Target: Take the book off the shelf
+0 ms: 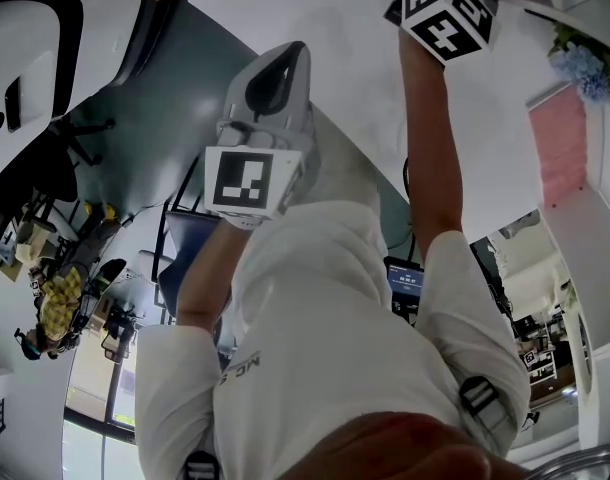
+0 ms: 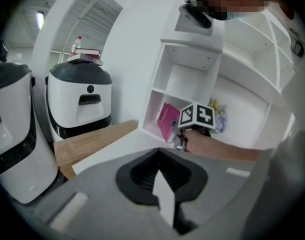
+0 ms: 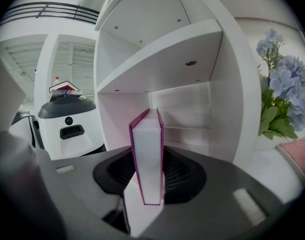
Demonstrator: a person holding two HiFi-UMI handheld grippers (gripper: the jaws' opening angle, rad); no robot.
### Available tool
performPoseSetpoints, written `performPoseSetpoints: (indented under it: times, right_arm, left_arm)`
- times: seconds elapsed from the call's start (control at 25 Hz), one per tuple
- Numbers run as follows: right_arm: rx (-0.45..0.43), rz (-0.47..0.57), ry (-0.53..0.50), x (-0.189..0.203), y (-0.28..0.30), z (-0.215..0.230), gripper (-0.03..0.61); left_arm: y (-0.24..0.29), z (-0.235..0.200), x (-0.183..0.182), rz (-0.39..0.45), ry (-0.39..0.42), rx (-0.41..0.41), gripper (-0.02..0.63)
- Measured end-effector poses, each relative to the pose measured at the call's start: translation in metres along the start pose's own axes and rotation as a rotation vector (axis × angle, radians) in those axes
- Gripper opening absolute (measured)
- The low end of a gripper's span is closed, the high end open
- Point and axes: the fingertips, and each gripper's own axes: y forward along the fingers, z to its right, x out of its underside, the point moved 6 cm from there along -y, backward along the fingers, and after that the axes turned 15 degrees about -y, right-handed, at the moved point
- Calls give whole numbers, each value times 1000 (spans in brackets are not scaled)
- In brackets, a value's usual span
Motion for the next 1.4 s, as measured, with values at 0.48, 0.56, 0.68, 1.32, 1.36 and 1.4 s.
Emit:
performPoseSetpoints:
  times: [0.48, 0.56, 0.68, 1.32, 1.36, 1.4]
  right_arm:
    - [-29, 16, -19, 7, -36, -3, 140]
    - [-31, 14, -16, 9, -44, -2, 140]
    - [-40, 12, -7, 12, -57, -1, 140]
    - [-86, -9, 66, 35, -137, 15, 140]
    - [-85, -11, 68, 36, -143, 17, 140]
    - [-85, -14, 68, 38, -149, 18, 140]
  left_arm:
    - [-17, 4, 8, 4, 13, 27, 2]
    - [-22, 5, 9, 2, 16, 30, 2]
    - [-30, 6, 12, 1, 33, 39, 2]
    - [-70, 37, 33, -5, 86, 88, 2]
    - [-73, 39, 35, -6, 88, 92, 2]
    - [-77, 40, 36, -8, 88, 95, 2]
